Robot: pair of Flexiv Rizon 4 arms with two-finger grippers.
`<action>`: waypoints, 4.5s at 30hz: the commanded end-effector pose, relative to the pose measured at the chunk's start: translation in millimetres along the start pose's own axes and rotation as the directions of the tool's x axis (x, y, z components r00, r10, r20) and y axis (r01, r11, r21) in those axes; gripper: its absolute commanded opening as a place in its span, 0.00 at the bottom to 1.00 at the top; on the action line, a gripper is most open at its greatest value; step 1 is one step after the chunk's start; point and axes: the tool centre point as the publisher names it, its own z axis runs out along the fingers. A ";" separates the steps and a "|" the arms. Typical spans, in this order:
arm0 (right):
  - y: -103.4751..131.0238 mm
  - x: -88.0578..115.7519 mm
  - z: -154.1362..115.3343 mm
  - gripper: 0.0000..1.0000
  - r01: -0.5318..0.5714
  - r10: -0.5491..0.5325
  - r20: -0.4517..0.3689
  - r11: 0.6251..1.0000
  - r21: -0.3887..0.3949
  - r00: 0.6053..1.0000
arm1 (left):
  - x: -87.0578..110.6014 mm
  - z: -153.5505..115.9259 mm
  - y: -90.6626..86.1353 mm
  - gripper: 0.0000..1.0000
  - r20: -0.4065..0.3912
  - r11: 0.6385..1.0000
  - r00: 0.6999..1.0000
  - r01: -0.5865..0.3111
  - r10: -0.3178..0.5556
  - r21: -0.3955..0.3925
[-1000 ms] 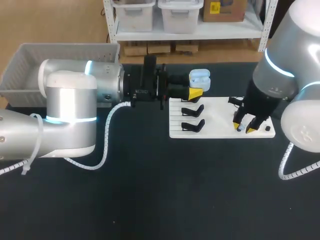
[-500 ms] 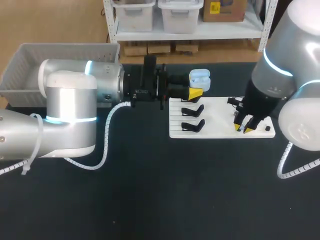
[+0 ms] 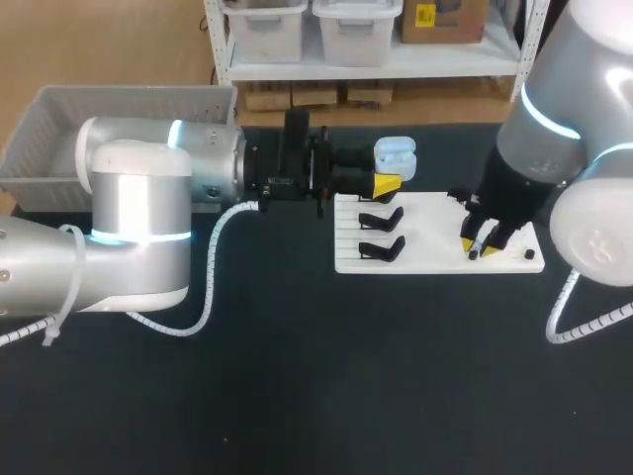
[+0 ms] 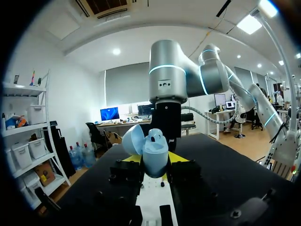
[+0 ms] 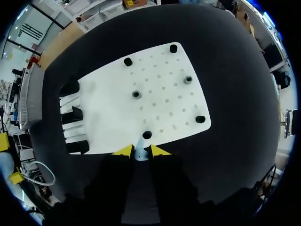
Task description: Pick up each earbud case from the left stands, insert the matching earbuds, close the lid, and place the case in the box.
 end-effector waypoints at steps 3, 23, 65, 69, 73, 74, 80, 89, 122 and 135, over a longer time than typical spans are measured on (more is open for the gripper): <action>-6.8 12.2 -43.9 0.00 0.005 -0.005 0.004 1.000 0.000 1.000 | 0.9 -0.2 -2.1 0.00 0.004 1.000 1.000 -0.004 0.004 -0.008; 58.6 36.0 -203.6 0.00 0.196 -0.195 -0.025 0.980 0.044 0.981 | 0.9 -0.2 -2.1 0.00 0.004 1.000 1.000 -0.004 0.004 -0.008; 138.7 42.9 -188.3 0.00 0.549 -0.543 -0.089 0.831 0.088 0.835 | 0.9 -0.2 -2.1 0.00 0.004 1.000 1.000 -0.004 0.004 -0.008; 144.5 39.4 -183.1 0.00 0.567 -0.557 -0.112 0.816 0.110 0.823 | 0.9 -0.2 -2.1 0.00 0.004 1.000 1.000 -0.004 0.004 -0.008; 147.9 37.6 -178.5 0.00 0.576 -0.562 -0.134 0.810 0.111 0.816 | 0.9 -0.2 -2.1 0.00 0.004 1.000 1.000 -0.004 0.004 -0.008; 148.4 37.4 -177.4 0.00 0.577 -0.563 -0.138 0.809 0.111 0.815 | 0.9 -0.2 -2.1 0.00 0.004 1.000 1.000 -0.004 0.004 -0.008; 149.3 37.1 -169.6 0.00 0.586 -0.568 -0.158 0.803 0.108 0.808 | 0.9 -0.2 -2.1 0.00 0.004 1.000 1.000 -0.004 0.004 -0.008; 146.8 33.1 -161.5 0.00 0.593 -0.569 -0.183 0.797 0.118 0.801 | 0.9 -0.2 -2.1 0.00 0.004 1.000 1.000 -0.004 0.004 -0.008; 150.8 23.8 -144.7 0.00 0.621 -0.597 -0.193 0.776 0.110 0.779 | 0.9 -0.2 -2.1 0.00 0.004 1.000 1.000 -0.004 0.004 -0.008; 148.6 19.8 -137.4 0.00 0.623 -0.597 -0.200 0.774 0.112 0.777 | 0.9 -0.2 -2.1 0.00 0.004 1.000 1.000 -0.004 0.004 -0.008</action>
